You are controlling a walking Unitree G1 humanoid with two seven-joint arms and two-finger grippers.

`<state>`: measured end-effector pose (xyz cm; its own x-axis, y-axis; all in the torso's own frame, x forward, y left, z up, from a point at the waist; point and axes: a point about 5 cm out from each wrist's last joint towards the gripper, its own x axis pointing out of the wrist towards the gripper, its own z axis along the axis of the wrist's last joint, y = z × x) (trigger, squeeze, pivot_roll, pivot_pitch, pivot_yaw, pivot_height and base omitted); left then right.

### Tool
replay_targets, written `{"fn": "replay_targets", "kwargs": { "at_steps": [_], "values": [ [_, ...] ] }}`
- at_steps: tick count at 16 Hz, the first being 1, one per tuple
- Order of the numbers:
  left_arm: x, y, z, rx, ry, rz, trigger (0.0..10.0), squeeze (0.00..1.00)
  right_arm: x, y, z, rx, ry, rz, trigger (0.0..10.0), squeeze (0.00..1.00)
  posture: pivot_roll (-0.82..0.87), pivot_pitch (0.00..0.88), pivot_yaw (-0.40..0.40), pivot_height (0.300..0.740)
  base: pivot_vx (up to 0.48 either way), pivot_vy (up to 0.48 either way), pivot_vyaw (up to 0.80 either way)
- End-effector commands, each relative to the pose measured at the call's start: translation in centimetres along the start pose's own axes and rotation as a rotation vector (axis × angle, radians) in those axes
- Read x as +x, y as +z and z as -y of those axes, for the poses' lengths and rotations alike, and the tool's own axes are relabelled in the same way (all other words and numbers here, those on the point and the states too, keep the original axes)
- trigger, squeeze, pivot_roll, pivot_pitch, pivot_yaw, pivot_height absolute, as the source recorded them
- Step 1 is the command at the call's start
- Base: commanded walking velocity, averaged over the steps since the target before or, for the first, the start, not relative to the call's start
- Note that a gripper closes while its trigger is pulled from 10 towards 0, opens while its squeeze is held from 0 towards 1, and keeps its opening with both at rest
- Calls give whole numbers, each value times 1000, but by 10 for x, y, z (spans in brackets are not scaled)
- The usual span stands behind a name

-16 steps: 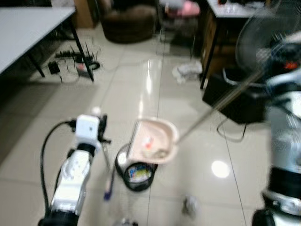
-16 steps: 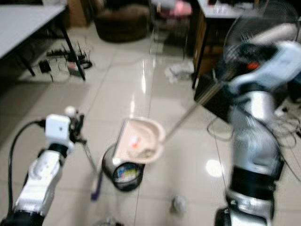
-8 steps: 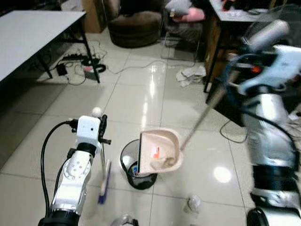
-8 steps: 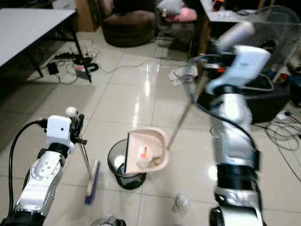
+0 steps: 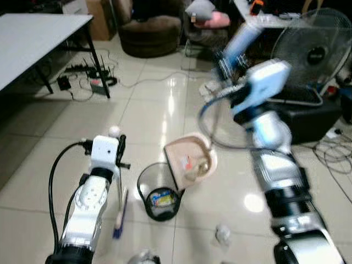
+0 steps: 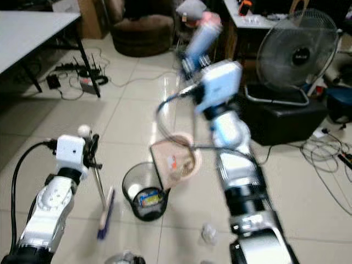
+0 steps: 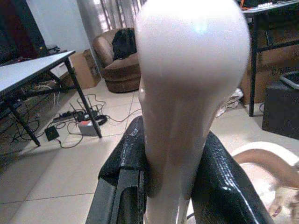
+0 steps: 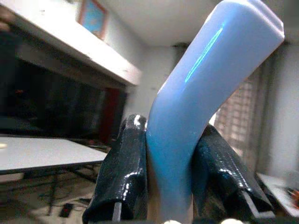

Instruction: Sweep floor

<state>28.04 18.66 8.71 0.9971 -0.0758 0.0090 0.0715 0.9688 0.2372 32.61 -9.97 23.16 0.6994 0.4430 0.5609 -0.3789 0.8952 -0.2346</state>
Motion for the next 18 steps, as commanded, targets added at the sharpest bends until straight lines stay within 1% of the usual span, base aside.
{"fn": "replay_targets", "kwargs": {
  "at_steps": [1, 2, 3, 5, 6, 8, 10, 11, 13, 14, 16, 17, 18],
  "values": [
    [7, 12, -3, 21, 12, 58, 10000, 0, 10, 12, -13, -30, 77, 103, 10000, 0, -2, 11, 35, 740, 0, 0, 0],
    [7, 12, -3, 22, 12, 60, 10000, 0, 11, 11, -25, -35, 130, 119, 10000, 0, -1, 15, 34, 740, 0, 0, 0],
    [6, 12, -3, 25, 13, 58, 10000, 0, 11, 11, -36, -64, 199, 137, 10000, 0, -1, 15, 33, 740, 0, 0, 0],
    [6, 11, -3, 27, 14, 56, 10000, 0, 10, 10, -46, -87, 259, 152, 10000, 0, -1, 20, 31, 740, 0, 0, 0],
    [6, 11, -2, 30, 15, 53, 10000, 0, 8, 9, -55, -118, 313, 166, 10000, 0, -3, 23, 26, 740, 0, 0, 0],
    [5, 10, -2, 28, 19, 50, 10000, 0, 5, 9, -65, -132, 351, 199, 10000, 0, -2, 29, 24, 740, 0, 0, 0],
    [5, 10, -1, 29, 16, 48, 10000, 0, 3, 11, -69, -118, 363, 231, 10000, 0, -1, 31, 21, 740, 0, 0, 0],
    [4, 9, -1, 27, 16, 47, 10000, 0, 3, 13, -68, -116, 346, 246, 10000, 0, -1, 30, 21, 740, 0, 0, 0],
    [4, 8, -2, 24, 7, 39, 10000, 0, 5, 15, -61, -124, 300, 259, 10000, 0, -2, 30, 21, 740, 0, 0, 0],
    [3, 4, -1, 12, -2, 14, 10000, 0, 10, 24, -40, -191, 192, 284, 10000, 0, -3, 36, 21, 740, 0, 0, 0],
    [2, 3, 0, 4, -14, 6, 10000, 0, 14, 38, -8, -283, 47, 309, 10000, 0, -16, 36, 26, 740, 0, 0, 0],
    [2, 3, 0, 4, -14, 6, 10000, 0, 14, 38, -8, -283, 47, 309, 10000, 0, -16, 36, 26, 740, 0, 0, 0],
    [1, 2, 2, -4, -23, 1, 10000, 0, 12, 43, 13, -345, -26, 287, 10000, 0, -20, 40, 26, 740, 0, 0, 0]
  ]
}}
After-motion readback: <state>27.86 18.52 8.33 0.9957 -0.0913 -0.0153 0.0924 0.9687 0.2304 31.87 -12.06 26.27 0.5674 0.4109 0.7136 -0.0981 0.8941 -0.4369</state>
